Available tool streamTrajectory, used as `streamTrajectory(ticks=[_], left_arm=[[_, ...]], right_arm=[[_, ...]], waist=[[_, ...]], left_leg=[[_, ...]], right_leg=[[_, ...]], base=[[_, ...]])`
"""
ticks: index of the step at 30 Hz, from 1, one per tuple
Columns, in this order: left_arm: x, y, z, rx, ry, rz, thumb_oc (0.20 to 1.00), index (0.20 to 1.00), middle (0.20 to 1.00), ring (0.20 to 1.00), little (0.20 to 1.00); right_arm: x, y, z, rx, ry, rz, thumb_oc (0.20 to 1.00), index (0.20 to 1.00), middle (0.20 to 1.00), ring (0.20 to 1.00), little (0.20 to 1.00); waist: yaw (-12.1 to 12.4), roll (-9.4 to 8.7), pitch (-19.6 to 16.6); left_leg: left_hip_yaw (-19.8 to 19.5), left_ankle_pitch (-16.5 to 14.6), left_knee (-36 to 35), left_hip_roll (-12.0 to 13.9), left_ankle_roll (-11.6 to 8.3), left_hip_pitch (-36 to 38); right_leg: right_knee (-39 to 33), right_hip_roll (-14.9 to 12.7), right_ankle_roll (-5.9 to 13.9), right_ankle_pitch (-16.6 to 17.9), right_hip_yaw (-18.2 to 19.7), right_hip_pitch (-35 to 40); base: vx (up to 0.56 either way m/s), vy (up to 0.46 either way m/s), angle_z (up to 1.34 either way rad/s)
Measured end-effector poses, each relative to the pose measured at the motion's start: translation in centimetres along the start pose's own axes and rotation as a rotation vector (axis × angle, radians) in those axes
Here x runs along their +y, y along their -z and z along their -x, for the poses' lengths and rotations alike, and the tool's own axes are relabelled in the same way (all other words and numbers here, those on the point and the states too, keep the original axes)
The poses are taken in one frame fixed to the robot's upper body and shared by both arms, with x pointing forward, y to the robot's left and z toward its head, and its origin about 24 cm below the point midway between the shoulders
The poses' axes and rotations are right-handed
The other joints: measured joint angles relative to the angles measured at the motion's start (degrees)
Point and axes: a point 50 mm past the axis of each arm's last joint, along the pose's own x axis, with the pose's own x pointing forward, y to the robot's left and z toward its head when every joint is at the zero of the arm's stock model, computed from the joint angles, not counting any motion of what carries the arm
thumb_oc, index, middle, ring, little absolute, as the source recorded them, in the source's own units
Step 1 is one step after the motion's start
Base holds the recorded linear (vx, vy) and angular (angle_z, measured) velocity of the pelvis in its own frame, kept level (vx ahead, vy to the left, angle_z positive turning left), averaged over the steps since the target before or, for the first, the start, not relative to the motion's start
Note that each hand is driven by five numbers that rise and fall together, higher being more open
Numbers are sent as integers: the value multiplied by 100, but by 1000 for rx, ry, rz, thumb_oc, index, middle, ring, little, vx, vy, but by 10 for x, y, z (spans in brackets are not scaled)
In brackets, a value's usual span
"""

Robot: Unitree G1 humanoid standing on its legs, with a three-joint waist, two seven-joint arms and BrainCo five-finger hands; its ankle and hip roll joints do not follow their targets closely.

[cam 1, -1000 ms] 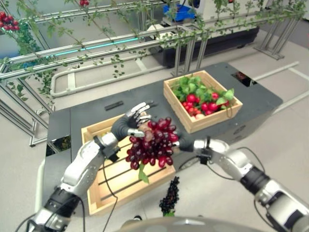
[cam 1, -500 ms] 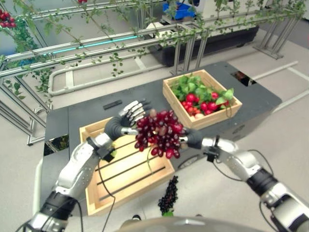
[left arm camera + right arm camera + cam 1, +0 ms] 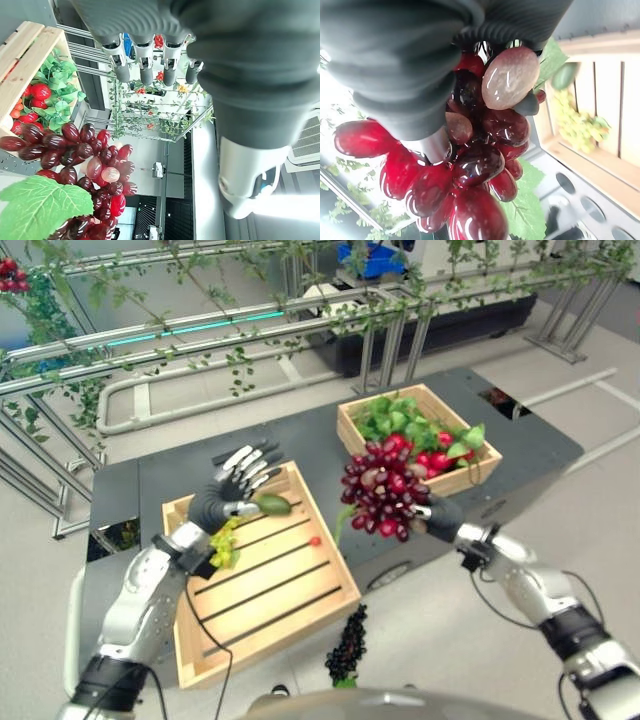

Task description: Pick up the fruits from the basket on one side to the basket on the other side

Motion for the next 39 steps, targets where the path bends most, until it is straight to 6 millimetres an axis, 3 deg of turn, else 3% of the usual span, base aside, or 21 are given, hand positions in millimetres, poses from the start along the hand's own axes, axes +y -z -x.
streamTrajectory(ticks=[7, 17, 25, 27, 30, 31, 33, 34, 36, 37, 38, 39], left_arm=[[12, -1, 24, -32, -123, 8, 1000, 1000, 1000, 1000, 1000], [15, 2, 37, -14, -166, 7, 1000, 1000, 1000, 1000, 1000], [31, 12, 61, 28, -333, -66, 1000, 1000, 1000, 1000, 1000], [33, 27, 73, 90, -394, -76, 1000, 1000, 1000, 1000, 1000], [32, 51, 93, 199, -471, -63, 1000, 1000, 1000, 1000, 1000], [32, 52, 94, 211, -474, -68, 1000, 1000, 1000, 1000, 1000], [32, 54, 98, 262, -476, -127, 1000, 1000, 1000, 1000, 1000], [33, 56, 99, 274, -488, -149, 1000, 1000, 1000, 1000, 1000], [36, 61, 106, 329, -516, -190, 1000, 1000, 1000, 1000, 1000], [37, 62, 109, 353, -526, -222, 1000, 1000, 1000, 1000, 1000], [37, 64, 111, 373, -530, -244, 1000, 1000, 1000, 1000, 1000], [34, 67, 113, 404, -533, -273, 1000, 1000, 1000, 1000, 1000]], right_arm=[[-13, 4, 27, -67, 116, -57, 200, 200, 200, 200, 200], [-21, -4, 40, -124, 177, -42, 200, 200, 200, 200, 200], [-34, -6, 73, -298, 402, -51, 200, 200, 200, 200, 200], [-36, -1, 83, -357, 505, -53, 200, 200, 200, 200, 200], [-37, 7, 92, -365, 604, -48, 200, 200, 200, 200, 200], [-37, 12, 97, -350, 622, -47, 200, 200, 200, 200, 200], [-36, 15, 101, -332, 646, -31, 200, 200, 200, 200, 200], [-35, 21, 108, -305, 671, -26, 200, 200, 200, 200, 200], [-36, 24, 109, -284, 693, -16, 200, 200, 200, 200, 200], [-35, 25, 109, -279, 701, -13, 200, 200, 200, 200, 200], [-36, 24, 108, -285, 706, -12, 200, 200, 200, 200, 200], [-36, 23, 107, -287, 717, -10, 200, 200, 200, 200, 200]], waist=[[2, -16, 10], [-6, -57, 29], [-15, -79, 29], [-19, -73, 38], [-218, -128, 133], [-362, -218, 161], [-330, -262, 240], [-471, -347, 246], [-489, -359, 278], [-493, -410, 278], [-456, -386, 315], [-496, -258, 373]], left_leg=[[1, 0, -18, -9, 0, 4], [90, -10, -35, -13, -10, 94], [151, -57, 10, -21, -21, 179], [167, -176, 144, -29, -6, 256], [229, -331, 258, -166, 112, 404], [253, -379, 314, -262, 120, 413], [335, -504, 369, -366, 249, 435], [362, -578, 462, -502, 315, 427], [479, -663, 528, -532, 427, 399], [626, -698, 619, -667, 471, 362], [710, -694, 632, -614, 513, 355], [808, -737, 620, -536, 608, 337]], right_leg=[[-17, 1, 10, 6, 0, 2], [-11, 5, 12, 11, 76, 18], [32, -7, 16, 5, 170, 42], [153, -65, 37, -32, 253, 77], [520, -347, 124, -109, 389, 61], [600, -399, 139, -110, 449, -22], [787, -606, 174, -75, 503, -70], [780, -704, 200, 13, 559, -97], [755, -843, 313, 196, 526, -173], [639, -881, 194, 420, 289, -247], [572, -897, -9, 654, -21, -310], [617, -986, 163, 879, -543, -378]], base=[[0, 0, 0], [-7, 12, -3], [6, 84, -5], [-23, 198, -22], [-58, 184, -16], [-107, 249, -26], [-105, 152, -31], [-155, 129, -25], [-150, 183, -34], [-121, 197, -57], [-122, 136, -59], [-92, 79, -39]])
